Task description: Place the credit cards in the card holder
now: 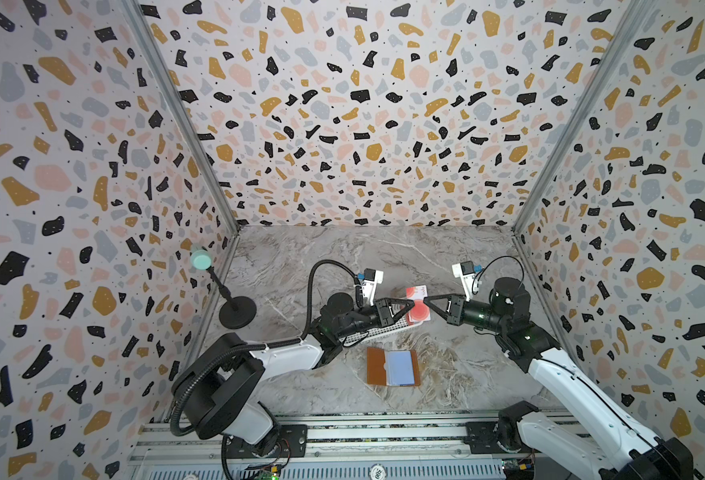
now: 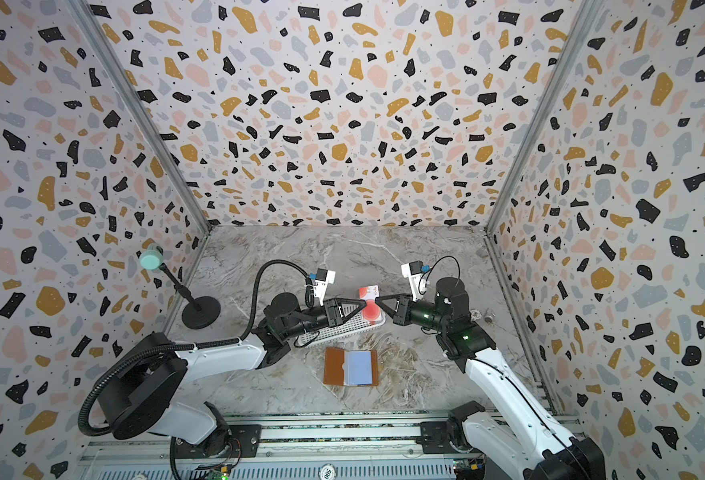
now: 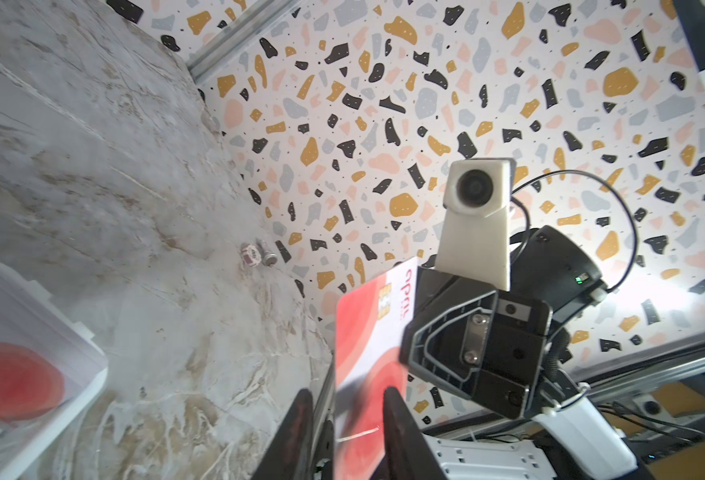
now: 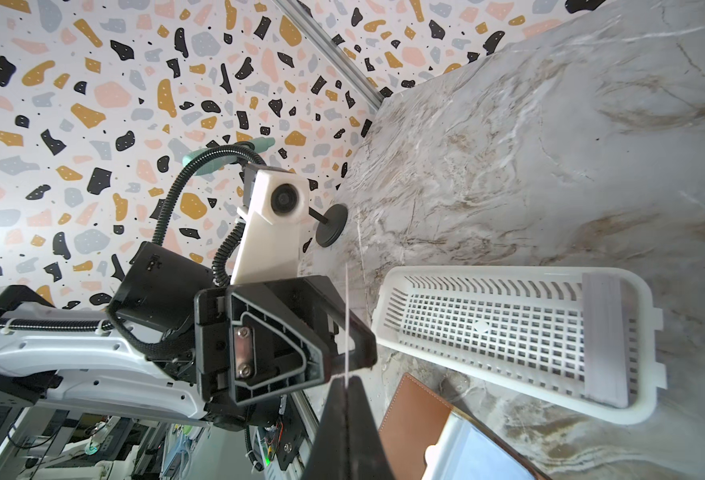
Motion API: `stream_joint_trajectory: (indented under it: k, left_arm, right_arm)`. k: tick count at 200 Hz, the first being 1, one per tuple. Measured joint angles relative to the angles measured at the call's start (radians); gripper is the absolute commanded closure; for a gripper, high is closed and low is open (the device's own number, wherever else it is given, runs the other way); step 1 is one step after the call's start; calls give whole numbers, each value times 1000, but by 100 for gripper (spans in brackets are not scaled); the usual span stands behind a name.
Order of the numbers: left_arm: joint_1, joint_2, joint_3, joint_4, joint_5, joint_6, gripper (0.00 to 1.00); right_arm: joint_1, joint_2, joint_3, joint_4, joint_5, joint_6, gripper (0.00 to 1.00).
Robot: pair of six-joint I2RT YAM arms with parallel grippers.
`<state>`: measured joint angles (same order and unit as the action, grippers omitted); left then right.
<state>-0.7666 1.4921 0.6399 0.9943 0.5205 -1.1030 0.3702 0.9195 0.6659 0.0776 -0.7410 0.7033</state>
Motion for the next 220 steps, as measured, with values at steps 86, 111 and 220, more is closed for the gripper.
stream_joint_trajectory:
  k: [86, 111, 220]
  left_arm:
    - [0, -29, -37, 51, 57, -56, 88]
    - [3, -41, -40, 60, 63, -65, 92]
    - [3, -138, -64, -134, 34, -24, 98]
  right_arm:
    - [0, -16, -44, 103, -42, 82, 100]
    - [0, -16, -44, 118, -49, 86, 100]
    - [69, -70, -63, -12, 121, 30, 73]
